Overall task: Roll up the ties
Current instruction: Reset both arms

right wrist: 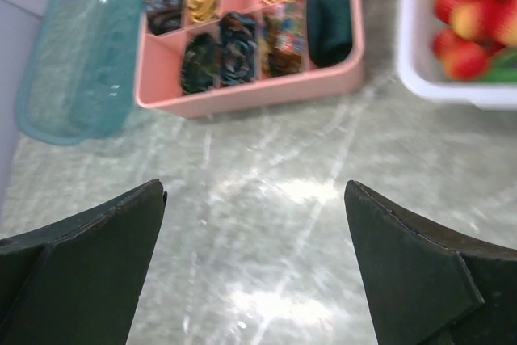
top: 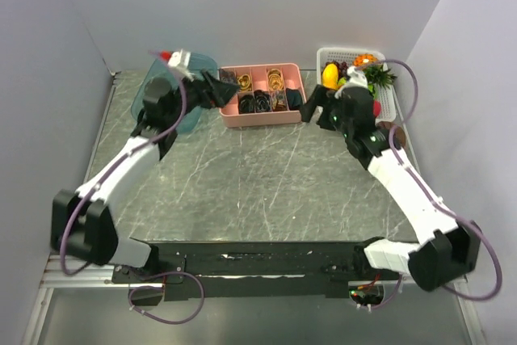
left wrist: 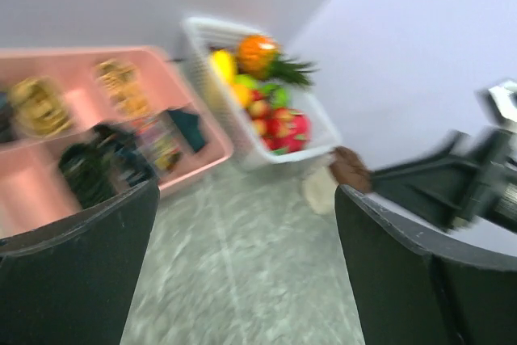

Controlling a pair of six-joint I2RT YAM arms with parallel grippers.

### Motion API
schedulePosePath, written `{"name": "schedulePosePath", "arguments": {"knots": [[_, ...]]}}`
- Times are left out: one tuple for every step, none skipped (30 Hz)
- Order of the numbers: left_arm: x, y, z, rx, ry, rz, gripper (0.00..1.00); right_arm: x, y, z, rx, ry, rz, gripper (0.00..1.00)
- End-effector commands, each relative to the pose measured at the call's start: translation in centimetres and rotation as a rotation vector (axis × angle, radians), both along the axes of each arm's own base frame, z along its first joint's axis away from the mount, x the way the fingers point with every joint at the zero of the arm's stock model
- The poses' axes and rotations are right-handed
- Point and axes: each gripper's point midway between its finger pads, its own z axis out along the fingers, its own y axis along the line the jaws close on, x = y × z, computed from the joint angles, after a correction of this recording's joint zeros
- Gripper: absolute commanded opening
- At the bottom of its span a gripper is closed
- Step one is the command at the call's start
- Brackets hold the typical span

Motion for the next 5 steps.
{"name": "schedulePosePath", "arguments": {"knots": [[-0.2,5.3,-3.9,0.064,0.078,0.295,0.96,-1.4,-4.3,-1.0,-0.089,-0.062,-0.153,0.99],[-0.6,5.9,-4.0,0.080,0.071,0.312,0.96,-2.1,-5.1,-0.2,-0.088,-0.099,-0.175,1.00],[-1.2,6.3,-4.8,0.106,0.059,0.322,0.96,-2.6,-6.0,-1.6,-0.121,-0.089,-0.201,1.00],[-1.8,6.9,-3.7,0.118,0.005,0.338,0.96,-2.8,-7.3,-1.7,-0.145,-0.099,-0.255,1.00],[-1.9,7.6,-3.7,0.132,0.002,0.373,0.96,-3.2,-8.8,-1.2,-0.158,-0.117,-0.307,1.00]]}}
